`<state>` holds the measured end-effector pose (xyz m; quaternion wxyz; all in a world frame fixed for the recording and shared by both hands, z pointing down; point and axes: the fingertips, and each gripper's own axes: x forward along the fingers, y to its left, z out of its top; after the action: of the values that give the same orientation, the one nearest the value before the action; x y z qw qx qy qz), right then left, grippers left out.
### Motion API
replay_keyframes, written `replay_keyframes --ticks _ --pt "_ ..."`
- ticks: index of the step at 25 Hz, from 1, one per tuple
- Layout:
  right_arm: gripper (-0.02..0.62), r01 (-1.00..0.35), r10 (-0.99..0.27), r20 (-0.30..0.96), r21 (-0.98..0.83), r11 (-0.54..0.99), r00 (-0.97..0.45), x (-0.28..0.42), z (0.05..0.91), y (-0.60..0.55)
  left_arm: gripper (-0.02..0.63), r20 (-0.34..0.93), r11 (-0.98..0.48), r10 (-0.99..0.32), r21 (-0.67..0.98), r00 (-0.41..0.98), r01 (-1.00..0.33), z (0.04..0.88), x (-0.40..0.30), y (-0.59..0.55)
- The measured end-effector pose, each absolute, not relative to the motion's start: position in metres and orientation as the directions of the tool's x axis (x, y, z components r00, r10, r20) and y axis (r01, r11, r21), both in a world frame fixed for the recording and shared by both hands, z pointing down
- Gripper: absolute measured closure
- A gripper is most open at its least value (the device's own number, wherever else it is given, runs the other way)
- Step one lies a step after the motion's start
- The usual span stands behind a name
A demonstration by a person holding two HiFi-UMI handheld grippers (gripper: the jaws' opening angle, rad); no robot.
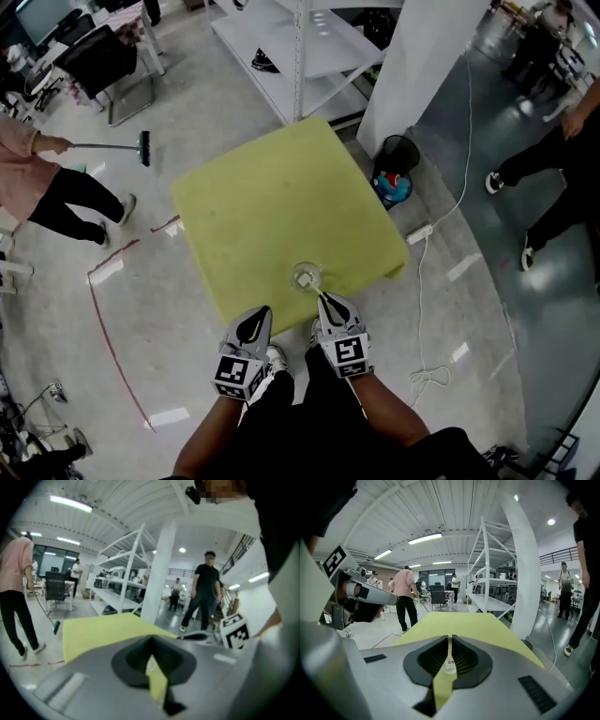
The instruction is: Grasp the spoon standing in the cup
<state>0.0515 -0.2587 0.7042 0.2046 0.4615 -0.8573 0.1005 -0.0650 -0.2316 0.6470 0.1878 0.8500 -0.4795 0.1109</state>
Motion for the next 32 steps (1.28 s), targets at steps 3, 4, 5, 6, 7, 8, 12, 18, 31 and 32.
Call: replay_keyframes --ticks 3,4,5,6,7,8,12,18,31,32 --pt "0.568 -0.833 -0.766 0.407 0.024 0.553 -0.497 0.052 0.677 -0.257 0.6 0.361 -0.483 -0.771 0.203 0.524 -0.852 0.643 -0.066 -0.231" --pt "0.568 -0.834 -0.772 0.394 0.026 0.552 -0.499 0.051 0.667 -0.256 0.6 0.355 -0.486 -0.772 0.202 0.526 -0.85 0.64 -0.066 -0.23" --pt "0.568 -0.835 -0.778 0.381 0.026 0.55 -0.5 0.051 0.657 -0.255 0.6 0.348 -0.488 -0.775 0.202 0.528 -0.849 0.636 -0.067 -0.23" --pt "0.568 -0.836 -0.784 0.366 0.027 0.547 -0.501 0.049 0.646 -0.253 0.6 0.34 -0.487 -0.779 0.201 0.527 -0.85 0.632 -0.068 -0.23" --pt "0.568 -0.838 -0.791 0.351 0.029 0.544 -0.501 0.048 0.635 -0.252 0.6 0.331 -0.486 -0.784 0.198 0.525 -0.851 0.628 -0.07 -0.23" --pt "0.568 -0.84 -0.798 0.334 0.032 0.541 -0.501 0.047 0.623 -0.251 0.6 0.322 -0.485 -0.789 0.195 0.523 -0.852 0.623 -0.071 -0.231" --pt "0.568 -0.849 -0.827 0.254 0.039 0.527 -0.501 0.043 0.579 -0.249 0.599 0.278 -0.492 -0.805 0.18 0.524 -0.851 0.604 -0.075 -0.238" --pt "0.568 -0.861 -0.858 0.153 0.071 0.504 -0.49 0.042 0.518 -0.25 0.6 0.212 -0.517 -0.817 0.145 0.537 -0.844 0.566 -0.078 -0.25" --pt "0.569 -0.875 -0.884 0.063 0.125 0.468 -0.464 0.045 0.468 -0.23 0.6 0.109 -0.554 -0.82 0.095 0.562 -0.827 0.521 -0.077 -0.242" --pt "0.569 -0.876 -0.885 0.057 0.128 0.465 -0.462 0.046 0.466 -0.228 0.6 0.106 -0.553 -0.821 0.095 0.561 -0.828 0.52 -0.078 -0.24"
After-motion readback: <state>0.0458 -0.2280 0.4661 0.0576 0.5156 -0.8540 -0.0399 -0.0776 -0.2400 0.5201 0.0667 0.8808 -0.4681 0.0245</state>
